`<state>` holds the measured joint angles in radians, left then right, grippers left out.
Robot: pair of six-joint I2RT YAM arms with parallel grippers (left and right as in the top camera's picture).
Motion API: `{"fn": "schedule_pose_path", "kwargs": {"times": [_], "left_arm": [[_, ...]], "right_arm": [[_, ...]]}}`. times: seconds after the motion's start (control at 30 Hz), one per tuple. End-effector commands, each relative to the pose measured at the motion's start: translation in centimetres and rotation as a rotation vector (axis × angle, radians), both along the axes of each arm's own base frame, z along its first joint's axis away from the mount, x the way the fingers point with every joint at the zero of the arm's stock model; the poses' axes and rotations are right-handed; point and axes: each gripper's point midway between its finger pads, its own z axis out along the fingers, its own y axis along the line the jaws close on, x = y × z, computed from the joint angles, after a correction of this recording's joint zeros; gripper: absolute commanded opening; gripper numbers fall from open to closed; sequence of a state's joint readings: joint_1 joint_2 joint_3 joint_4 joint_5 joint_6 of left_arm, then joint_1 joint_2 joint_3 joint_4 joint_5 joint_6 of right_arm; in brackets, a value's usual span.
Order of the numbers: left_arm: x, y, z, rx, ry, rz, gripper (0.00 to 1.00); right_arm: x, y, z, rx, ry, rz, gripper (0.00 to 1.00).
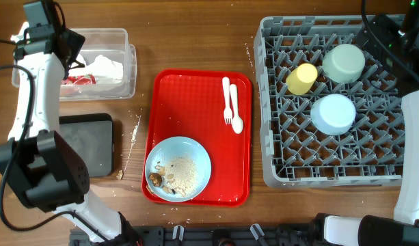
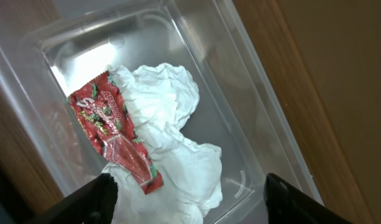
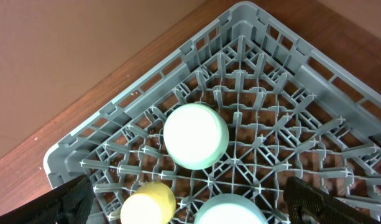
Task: Sort waste into correct bins and load items into the dishwasher rack
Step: 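Carry the red wrapper left and drop it into the clear bin, then reach the right gripper to the red tray and grasp the white fork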
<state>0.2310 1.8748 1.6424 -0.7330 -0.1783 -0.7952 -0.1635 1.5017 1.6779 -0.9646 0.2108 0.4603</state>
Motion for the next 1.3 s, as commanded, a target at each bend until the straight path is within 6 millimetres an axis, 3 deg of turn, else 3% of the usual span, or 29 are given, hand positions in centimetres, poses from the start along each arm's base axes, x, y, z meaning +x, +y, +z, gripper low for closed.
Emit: {"fn": "schedule_pose_path", "kwargs": {"times": [0.0, 0.1, 0.23, 0.4, 0.57, 0.73, 0.83, 0.9, 1.0, 1.13, 1.27], "left_arm": [[-2.1, -0.9, 7.0, 0.000, -0.129, -0.009, 1.00], [-4.4, -0.8, 9.7, 0.029, -0.147, -0.001, 1.00], [-9.9, 3.1, 12.1, 0.183, -0.076, 0.168, 1.00], [-13.8, 4.5, 10.7, 0.161, 0.048, 0.224, 1.00], [-15.6, 3.9, 9.5, 0.138, 0.140, 0.218, 1.00], [-15.6, 3.9, 9.5, 0.138, 0.141, 0.218, 1.00], [-15.6, 3.9, 9.5, 0.138, 0.141, 0.218, 1.00], [-15.6, 3.9, 9.5, 0.138, 0.142, 0.218, 1.00], [-15.6, 3.9, 9.5, 0.138, 0.141, 0.218, 1.00], [-15.6, 3.9, 9.5, 0.138, 0.141, 0.218, 1.00], [-15.6, 3.9, 9.5, 0.138, 0.141, 0.218, 1.00]], "right_arm": [[0.1, -0.2, -0.1, -0.002, -0.001, -0.016, 1.00], [0.1, -0.2, -0.1, -0.002, -0.001, -0.016, 1.00], [0.1, -0.2, -0.1, -0.002, 0.000, -0.016, 1.00], [0.1, -0.2, -0.1, -0.002, -0.001, -0.016, 1.00], [0.5, 0.6, -0.2, 0.066, -0.024, -0.013, 1.00], [0.7, 7.1, -0.8, 0.429, -0.031, 0.154, 1.00], [0.7, 13.6, 1.0, 0.613, -0.058, 0.469, 1.00], [0.5, 17.6, 2.0, 0.565, -0.087, 0.690, 1.00], [0.3, 21.5, 0.7, 0.426, -0.036, 0.755, 1.00], [0.1, 26.1, -2.8, 0.190, 0.065, 0.749, 1.00], [0.2, 31.2, -7.2, 0.107, 0.150, 0.813, 0.99]]}}
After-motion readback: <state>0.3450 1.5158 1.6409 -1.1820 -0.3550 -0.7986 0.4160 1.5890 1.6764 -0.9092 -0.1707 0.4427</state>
